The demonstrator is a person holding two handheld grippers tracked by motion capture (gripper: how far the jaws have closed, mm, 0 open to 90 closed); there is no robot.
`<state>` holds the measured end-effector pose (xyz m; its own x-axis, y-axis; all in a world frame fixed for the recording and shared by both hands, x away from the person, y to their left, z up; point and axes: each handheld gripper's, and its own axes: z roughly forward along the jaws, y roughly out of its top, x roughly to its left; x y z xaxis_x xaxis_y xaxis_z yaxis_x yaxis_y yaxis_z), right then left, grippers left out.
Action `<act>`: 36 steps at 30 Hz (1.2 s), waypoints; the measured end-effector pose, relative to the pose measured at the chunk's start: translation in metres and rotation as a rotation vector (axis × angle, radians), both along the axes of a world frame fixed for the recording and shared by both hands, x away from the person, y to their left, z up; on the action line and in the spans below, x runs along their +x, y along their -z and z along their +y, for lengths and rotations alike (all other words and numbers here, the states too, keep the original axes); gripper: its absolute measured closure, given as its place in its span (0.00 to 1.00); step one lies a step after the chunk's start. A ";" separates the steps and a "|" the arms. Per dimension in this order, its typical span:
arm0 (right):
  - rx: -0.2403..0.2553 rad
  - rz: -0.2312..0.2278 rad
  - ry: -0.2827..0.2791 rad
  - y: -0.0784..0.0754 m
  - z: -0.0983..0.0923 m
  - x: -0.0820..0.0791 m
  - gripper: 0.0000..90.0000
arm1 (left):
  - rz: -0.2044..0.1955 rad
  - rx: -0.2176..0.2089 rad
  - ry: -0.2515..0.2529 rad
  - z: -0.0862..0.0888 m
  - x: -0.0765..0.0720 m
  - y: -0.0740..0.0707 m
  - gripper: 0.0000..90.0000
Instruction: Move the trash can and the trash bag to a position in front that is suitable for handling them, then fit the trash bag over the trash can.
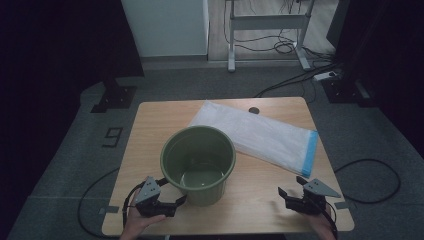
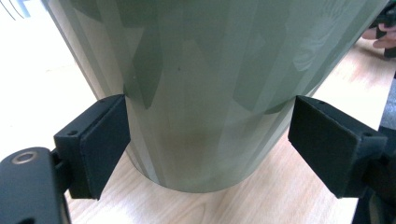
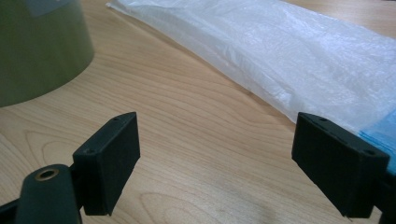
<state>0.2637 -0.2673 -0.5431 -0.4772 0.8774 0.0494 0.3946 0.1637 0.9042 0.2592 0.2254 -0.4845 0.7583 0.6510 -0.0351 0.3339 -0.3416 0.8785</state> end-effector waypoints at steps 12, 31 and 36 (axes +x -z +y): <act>0.002 -0.005 -0.013 -0.001 0.000 -0.002 0.16 | 0.003 -0.001 0.022 -0.037 0.031 -0.005 0.16; -0.013 -0.036 0.028 -0.007 0.006 -0.006 0.15 | 0.038 0.039 -0.104 -0.013 0.011 0.005 0.16; -0.038 -0.035 0.031 -0.012 0.011 0.000 0.16 | 0.059 0.077 -0.151 0.002 0.009 0.018 0.16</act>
<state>0.2634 -0.2560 -0.5306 -0.4508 0.8926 -0.0007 0.3679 0.1865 0.9110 0.2680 0.2276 -0.5025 0.6499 0.7597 -0.0226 0.4370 -0.3492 0.8289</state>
